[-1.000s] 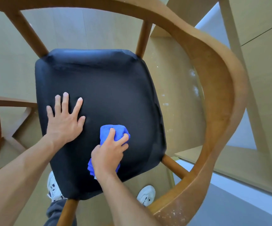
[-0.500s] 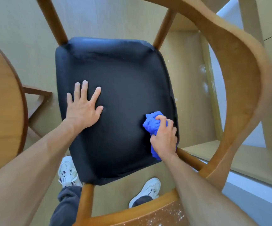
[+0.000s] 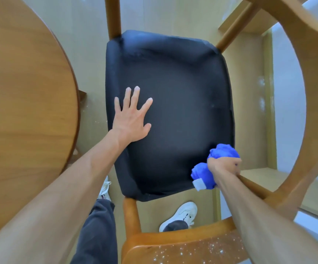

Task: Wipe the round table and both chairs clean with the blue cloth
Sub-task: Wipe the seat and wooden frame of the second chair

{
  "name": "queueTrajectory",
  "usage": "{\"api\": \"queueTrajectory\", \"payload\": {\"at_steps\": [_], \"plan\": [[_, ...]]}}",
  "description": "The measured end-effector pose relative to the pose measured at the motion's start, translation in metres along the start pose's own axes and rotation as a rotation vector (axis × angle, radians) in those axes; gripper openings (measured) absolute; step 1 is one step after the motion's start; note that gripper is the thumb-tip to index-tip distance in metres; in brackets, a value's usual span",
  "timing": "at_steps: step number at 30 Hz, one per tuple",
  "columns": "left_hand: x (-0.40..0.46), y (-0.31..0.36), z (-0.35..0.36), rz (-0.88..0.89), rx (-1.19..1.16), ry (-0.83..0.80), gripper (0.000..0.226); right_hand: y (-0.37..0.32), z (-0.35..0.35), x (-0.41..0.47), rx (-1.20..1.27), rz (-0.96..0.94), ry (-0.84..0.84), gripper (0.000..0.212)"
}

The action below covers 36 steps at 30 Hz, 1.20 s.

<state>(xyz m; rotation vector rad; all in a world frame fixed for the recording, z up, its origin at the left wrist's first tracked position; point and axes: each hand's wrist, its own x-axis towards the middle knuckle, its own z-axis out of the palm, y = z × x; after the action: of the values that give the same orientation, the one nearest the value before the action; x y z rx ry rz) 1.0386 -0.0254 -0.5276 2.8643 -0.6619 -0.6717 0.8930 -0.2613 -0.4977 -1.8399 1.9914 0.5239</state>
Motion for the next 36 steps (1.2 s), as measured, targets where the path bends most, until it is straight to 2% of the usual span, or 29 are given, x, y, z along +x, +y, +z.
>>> {"api": "queueTrajectory", "payload": {"at_steps": [3, 6, 8, 11, 13, 15, 19, 21, 23, 24, 26, 28, 30, 33, 36], "plan": [[-0.014, 0.007, 0.0, -0.042, -0.027, -0.035, 0.078, 0.006, 0.025, -0.061, -0.142, -0.148, -0.107, 0.068], [-0.015, 0.006, -0.005, -0.05, -0.028, -0.066, 0.079, 0.013, 0.042, -0.117, -0.457, -0.527, -0.221, 0.06], [-0.013, 0.003, -0.007, -0.044, -0.032, -0.086, 0.081, 0.021, 0.042, -0.138, -0.741, -0.919, -0.25, 0.065], [-0.012, 0.001, -0.006, -0.031, -0.041, -0.095, 0.08, 0.034, 0.046, -0.151, -1.115, -1.716, -0.238, 0.075], [-0.011, 0.0, -0.004, -0.025, -0.042, -0.1, 0.08, 0.032, 0.054, -0.152, -1.259, -2.045, -0.23, 0.071], [-0.009, -0.001, -0.001, -0.024, -0.049, -0.096, 0.08, 0.027, 0.058, -0.142, -1.25, -2.202, -0.242, 0.065], [-0.009, -0.003, 0.0, -0.02, -0.054, -0.089, 0.08, 0.026, 0.047, -0.107, -1.183, -2.359, -0.276, 0.059], [-0.01, -0.002, -0.001, -0.021, -0.055, -0.096, 0.08, 0.024, 0.029, -0.081, -1.347, -2.529, -0.297, 0.052], [-0.01, -0.001, -0.003, -0.025, -0.049, -0.101, 0.08, 0.022, 0.001, -0.042, -1.62, -2.731, -0.342, 0.045], [-0.01, -0.001, -0.003, -0.026, -0.051, -0.103, 0.08, 0.02, -0.016, -0.022, -1.715, -2.763, -0.379, 0.041], [-0.011, -0.001, -0.002, -0.042, -0.046, -0.1, 0.08, 0.006, -0.046, 0.014, -1.717, -2.707, -0.375, 0.035], [-0.011, 0.001, -0.003, -0.035, -0.041, -0.115, 0.079, -0.017, -0.069, 0.043, -1.79, -2.528, -0.316, 0.049], [-0.01, 0.0, -0.002, -0.039, -0.04, -0.105, 0.08, -0.047, -0.087, 0.064, -1.838, -2.231, -0.249, 0.064], [-0.011, 0.0, -0.003, -0.038, -0.026, -0.102, 0.08, -0.087, -0.107, 0.097, -1.513, -1.784, -0.016, 0.066], [-0.013, 0.001, -0.002, -0.042, -0.031, -0.096, 0.08, -0.127, -0.093, 0.089, -0.793, -1.354, 0.021, 0.058]]}}
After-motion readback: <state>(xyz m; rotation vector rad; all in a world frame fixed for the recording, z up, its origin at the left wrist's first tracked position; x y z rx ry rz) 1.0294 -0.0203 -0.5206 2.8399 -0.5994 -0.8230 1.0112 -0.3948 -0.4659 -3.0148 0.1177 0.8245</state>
